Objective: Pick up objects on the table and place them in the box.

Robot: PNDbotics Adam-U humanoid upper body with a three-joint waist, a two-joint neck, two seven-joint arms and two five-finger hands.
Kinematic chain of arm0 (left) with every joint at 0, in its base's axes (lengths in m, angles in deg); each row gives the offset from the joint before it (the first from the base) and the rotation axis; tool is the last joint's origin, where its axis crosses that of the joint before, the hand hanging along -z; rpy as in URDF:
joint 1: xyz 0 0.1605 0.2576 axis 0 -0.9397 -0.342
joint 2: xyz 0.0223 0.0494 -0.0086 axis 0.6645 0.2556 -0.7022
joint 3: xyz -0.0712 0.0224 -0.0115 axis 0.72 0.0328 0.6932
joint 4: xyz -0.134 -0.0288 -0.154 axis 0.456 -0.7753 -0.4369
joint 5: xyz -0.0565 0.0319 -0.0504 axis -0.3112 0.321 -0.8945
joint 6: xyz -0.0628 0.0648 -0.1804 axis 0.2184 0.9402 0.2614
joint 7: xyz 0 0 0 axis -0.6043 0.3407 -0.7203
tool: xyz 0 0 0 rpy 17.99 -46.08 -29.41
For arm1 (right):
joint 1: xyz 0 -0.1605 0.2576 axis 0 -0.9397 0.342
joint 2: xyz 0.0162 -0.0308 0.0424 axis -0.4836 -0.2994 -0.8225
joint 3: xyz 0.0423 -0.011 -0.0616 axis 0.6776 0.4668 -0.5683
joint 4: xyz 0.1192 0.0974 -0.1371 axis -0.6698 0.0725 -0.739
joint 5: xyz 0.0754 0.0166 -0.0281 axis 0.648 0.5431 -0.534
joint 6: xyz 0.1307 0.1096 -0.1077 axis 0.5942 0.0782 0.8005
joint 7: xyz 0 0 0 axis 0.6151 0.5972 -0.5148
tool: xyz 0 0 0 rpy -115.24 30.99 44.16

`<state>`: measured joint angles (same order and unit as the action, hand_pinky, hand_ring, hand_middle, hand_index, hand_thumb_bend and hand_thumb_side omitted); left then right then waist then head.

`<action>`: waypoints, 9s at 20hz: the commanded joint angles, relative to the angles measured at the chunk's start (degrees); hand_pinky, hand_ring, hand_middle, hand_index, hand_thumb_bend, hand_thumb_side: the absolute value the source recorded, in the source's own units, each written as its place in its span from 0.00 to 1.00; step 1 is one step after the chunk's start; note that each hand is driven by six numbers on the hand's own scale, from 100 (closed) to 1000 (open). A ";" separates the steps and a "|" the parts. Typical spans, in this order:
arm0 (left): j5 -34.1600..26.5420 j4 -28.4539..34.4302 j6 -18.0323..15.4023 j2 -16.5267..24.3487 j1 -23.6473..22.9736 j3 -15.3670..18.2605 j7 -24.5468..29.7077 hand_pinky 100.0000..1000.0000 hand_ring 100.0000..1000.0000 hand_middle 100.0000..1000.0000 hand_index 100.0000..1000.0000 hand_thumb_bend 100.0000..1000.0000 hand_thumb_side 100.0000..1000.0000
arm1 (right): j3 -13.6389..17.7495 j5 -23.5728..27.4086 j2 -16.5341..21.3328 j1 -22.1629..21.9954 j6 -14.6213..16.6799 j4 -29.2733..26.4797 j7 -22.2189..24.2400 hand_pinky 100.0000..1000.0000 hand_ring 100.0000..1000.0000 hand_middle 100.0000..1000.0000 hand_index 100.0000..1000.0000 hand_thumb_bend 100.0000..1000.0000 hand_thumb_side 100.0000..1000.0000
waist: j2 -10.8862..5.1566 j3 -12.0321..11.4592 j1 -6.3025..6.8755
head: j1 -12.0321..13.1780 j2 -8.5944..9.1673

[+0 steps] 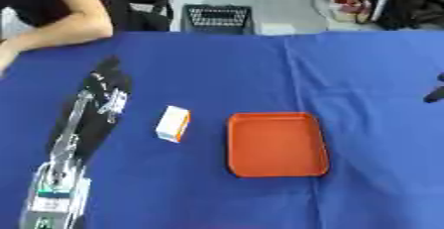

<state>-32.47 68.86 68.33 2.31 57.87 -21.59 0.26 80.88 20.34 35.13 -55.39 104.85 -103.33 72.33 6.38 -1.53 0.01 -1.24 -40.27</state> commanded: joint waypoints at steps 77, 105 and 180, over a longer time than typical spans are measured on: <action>45.00 -7.32 12.60 3.10 4.52 -10.46 4.43 1.00 1.00 0.91 1.00 0.24 0.65 | -0.08 -0.16 0.74 0.59 0.10 -0.75 1.01 0.52 0.51 0.61 0.89 0.00 0.88 | -0.64 1.43 0.32 | 0.95 1.06; 49.30 -14.61 12.58 2.81 7.22 -9.99 3.74 1.00 1.00 0.89 1.00 0.25 0.63 | -0.10 -0.11 0.74 0.55 0.13 -0.66 1.17 0.52 0.51 0.61 0.89 0.00 0.88 | -0.68 1.56 0.30 | 1.02 1.04; 47.23 -8.40 12.74 3.78 9.09 -12.33 4.10 1.00 1.00 0.63 1.00 0.00 0.16 | -0.20 0.04 0.77 0.61 0.10 -0.63 1.35 0.52 0.51 0.61 0.90 0.00 0.88 | -0.77 1.75 0.34 | 1.12 1.49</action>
<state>15.72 57.83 81.29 4.96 65.94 -33.52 4.41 80.52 20.30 35.12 -55.36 104.88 -103.30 73.47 6.38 0.19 0.35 -0.48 -39.30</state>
